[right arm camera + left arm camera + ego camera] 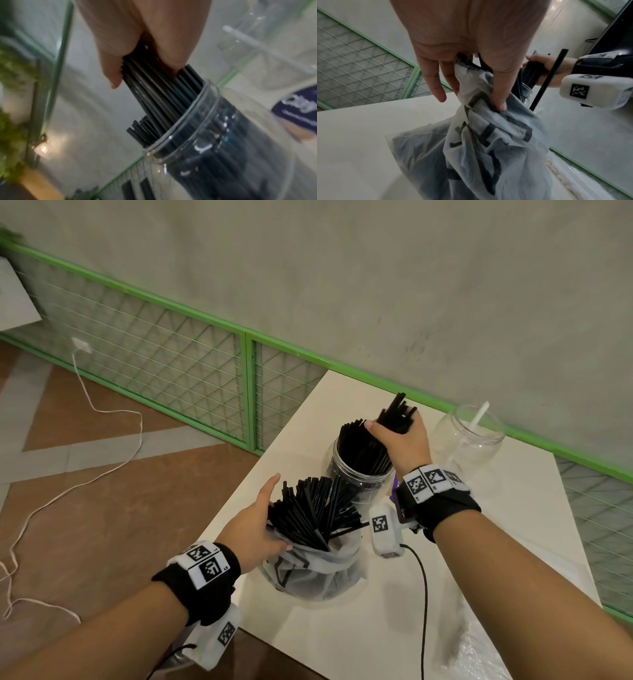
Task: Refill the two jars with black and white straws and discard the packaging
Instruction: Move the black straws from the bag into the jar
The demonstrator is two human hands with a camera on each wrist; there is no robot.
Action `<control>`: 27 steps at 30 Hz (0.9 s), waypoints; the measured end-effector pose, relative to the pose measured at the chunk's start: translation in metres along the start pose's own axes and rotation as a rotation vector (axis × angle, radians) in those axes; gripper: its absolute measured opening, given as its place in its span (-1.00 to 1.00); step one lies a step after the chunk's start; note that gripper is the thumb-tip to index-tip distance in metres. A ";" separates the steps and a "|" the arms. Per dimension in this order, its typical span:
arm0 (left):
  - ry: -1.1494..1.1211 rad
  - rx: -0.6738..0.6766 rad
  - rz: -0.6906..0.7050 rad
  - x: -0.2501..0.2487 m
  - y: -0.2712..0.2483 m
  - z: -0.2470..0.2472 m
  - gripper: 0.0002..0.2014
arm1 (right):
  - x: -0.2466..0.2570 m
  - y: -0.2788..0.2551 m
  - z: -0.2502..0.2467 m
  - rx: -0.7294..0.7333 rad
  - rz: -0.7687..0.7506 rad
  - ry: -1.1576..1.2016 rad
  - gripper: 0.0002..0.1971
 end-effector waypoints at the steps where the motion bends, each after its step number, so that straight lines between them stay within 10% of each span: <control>1: 0.005 0.000 -0.001 0.001 0.001 0.000 0.16 | 0.005 0.000 0.002 0.019 -0.039 -0.016 -0.44; 12: 0.022 0.009 0.006 0.002 0.001 0.000 0.17 | 0.019 0.023 0.022 0.183 -0.169 -0.260 -0.28; 27: 0.034 0.010 0.019 0.004 0.002 0.001 0.17 | 0.032 -0.026 0.051 0.235 -0.728 -0.543 -0.86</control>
Point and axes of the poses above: each hand's wrist, its own y-axis towards the middle knuckle, its own z-axis out of the palm, x = y × z, the point moved 8 cm from there along y, towards the middle knuckle, and after that the axes turned 10 degrees about -x, right-handed, at the moved point
